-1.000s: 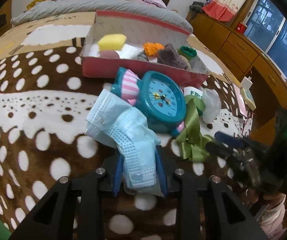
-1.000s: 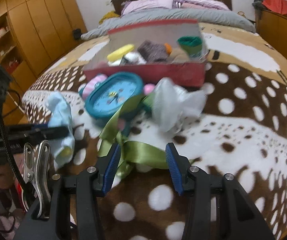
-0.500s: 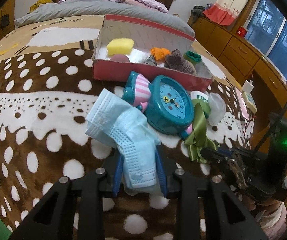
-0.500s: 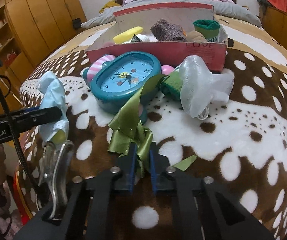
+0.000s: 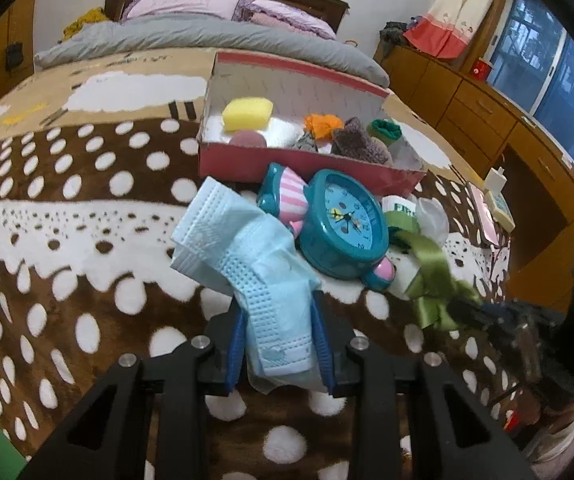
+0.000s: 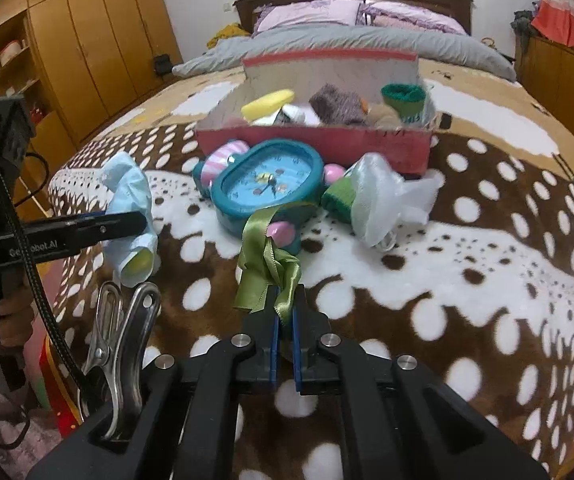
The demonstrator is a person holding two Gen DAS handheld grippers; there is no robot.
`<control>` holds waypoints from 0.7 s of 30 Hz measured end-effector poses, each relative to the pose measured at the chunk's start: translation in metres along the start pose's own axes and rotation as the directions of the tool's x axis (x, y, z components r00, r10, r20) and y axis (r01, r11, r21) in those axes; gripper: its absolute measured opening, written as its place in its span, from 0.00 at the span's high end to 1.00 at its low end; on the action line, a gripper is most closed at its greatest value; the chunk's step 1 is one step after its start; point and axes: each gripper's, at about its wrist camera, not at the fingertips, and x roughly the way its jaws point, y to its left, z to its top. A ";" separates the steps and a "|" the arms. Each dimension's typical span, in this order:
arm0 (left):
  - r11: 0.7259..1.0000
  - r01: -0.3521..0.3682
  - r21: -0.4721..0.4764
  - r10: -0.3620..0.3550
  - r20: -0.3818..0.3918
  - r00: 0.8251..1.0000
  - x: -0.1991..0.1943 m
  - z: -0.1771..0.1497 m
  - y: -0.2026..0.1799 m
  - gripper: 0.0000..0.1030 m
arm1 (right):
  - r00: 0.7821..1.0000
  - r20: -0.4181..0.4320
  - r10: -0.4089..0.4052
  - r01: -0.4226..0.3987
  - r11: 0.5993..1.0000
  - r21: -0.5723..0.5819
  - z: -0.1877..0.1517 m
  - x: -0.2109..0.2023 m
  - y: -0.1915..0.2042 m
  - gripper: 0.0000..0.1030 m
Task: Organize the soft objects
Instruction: 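Carry the face mask and green ribbon bow into the pink box and release both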
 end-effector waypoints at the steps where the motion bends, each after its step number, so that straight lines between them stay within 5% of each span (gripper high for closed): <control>1: 1.000 -0.005 0.008 0.005 0.008 1.000 -0.002 0.001 -0.001 0.70 | 1.000 0.010 -0.003 0.003 1.000 0.001 0.001 -0.004 -0.001 0.94; 21: 0.998 -0.022 0.057 0.017 0.091 0.996 0.001 0.064 -0.005 0.69 | 0.987 0.141 -0.078 0.078 0.997 0.009 0.059 -0.024 -0.023 0.94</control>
